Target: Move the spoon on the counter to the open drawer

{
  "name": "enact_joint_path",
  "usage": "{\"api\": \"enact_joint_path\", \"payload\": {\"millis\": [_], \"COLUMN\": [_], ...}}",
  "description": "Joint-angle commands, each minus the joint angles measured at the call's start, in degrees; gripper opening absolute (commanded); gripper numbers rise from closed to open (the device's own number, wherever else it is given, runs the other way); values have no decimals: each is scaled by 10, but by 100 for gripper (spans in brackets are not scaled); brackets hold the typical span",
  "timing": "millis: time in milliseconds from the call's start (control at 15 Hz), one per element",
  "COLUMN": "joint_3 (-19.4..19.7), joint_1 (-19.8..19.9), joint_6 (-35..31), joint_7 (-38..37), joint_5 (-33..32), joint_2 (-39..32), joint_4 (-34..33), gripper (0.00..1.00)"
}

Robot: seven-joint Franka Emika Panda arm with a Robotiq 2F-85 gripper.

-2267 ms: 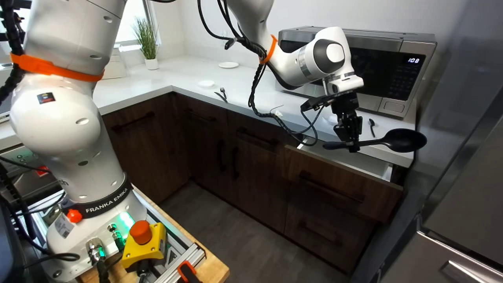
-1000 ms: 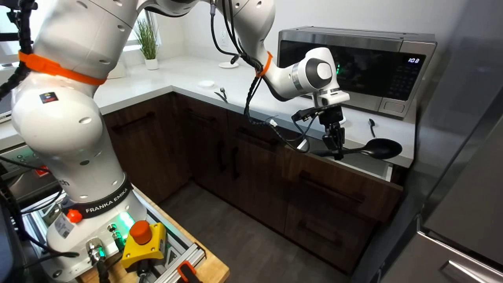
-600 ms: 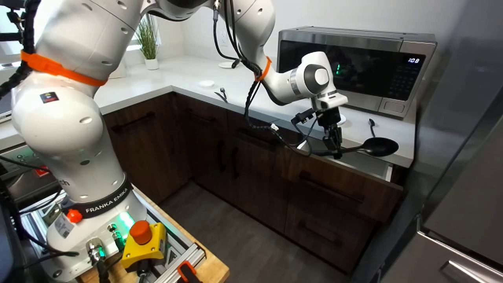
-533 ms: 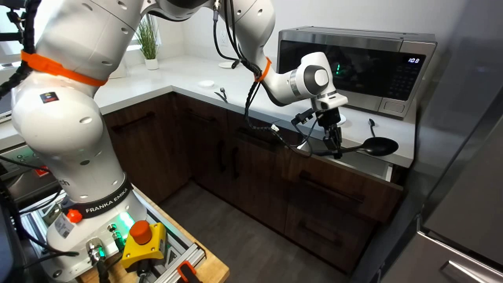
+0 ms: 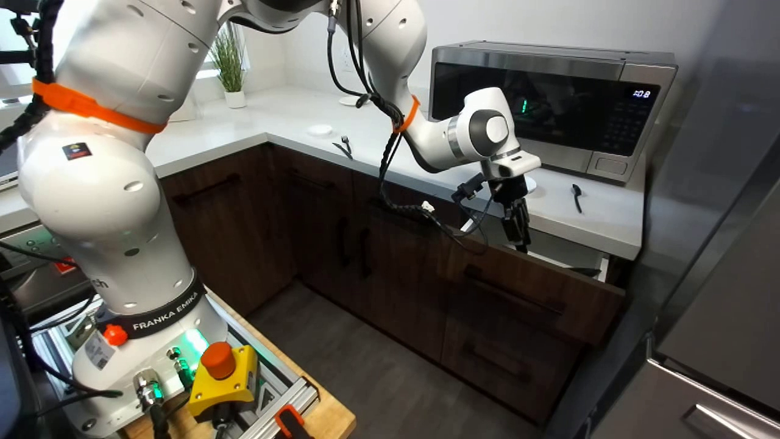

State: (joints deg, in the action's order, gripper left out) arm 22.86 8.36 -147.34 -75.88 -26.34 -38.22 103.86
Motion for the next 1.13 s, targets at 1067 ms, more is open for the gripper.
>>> {"api": "enact_joint_path", "payload": {"millis": [1067], "joint_3": [153], "joint_1": [-63], "joint_6": [-178], "joint_7": [38], "joint_5": [-117], "joint_2": [221], "joint_4": [247], "gripper": [100]}}
